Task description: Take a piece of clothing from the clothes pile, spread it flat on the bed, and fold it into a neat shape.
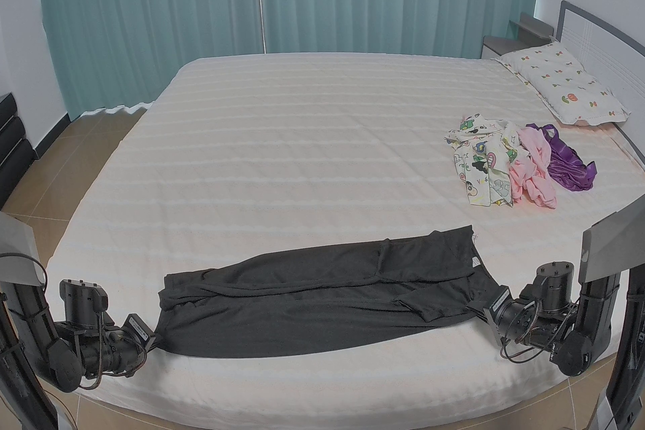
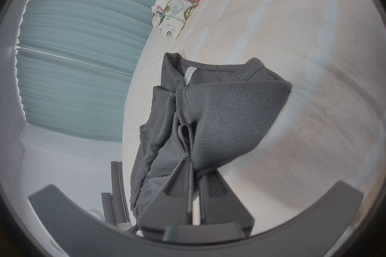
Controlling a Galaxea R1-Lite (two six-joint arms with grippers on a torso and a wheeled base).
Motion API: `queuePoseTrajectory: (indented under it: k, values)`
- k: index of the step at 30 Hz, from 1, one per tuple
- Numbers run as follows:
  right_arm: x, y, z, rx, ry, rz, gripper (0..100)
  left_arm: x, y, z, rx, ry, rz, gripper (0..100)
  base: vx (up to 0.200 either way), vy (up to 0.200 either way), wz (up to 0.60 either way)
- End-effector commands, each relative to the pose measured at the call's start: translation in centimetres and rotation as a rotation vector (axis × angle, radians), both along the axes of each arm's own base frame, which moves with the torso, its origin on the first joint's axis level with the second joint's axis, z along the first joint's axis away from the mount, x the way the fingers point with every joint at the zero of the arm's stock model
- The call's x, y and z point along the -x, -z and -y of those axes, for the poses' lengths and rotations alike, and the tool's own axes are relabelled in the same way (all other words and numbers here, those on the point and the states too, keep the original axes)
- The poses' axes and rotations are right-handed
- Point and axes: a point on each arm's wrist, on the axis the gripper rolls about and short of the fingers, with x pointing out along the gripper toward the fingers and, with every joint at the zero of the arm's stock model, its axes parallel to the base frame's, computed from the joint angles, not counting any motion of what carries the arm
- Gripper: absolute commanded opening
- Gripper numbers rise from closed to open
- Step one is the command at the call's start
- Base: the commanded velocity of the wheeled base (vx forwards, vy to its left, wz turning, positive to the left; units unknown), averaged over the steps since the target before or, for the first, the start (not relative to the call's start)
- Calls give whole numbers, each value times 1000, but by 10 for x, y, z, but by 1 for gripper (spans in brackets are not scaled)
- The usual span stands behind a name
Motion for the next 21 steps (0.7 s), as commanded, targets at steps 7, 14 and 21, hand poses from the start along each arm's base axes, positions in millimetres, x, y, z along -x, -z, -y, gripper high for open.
queuePoseTrajectory:
  k: [7,14,21]
  values:
    - [34,-12,-2,14,-46,-42,0,8,-9,-6,30,4,24,0,0,0,0]
    - [39,-15,0,46,-35,-45,0,15,-12,-11,-7,19,1,0,0,0,0]
    - [44,-12,2,140,-30,-77,0,22,-13,-10,-28,49,-38,0,0,0,0]
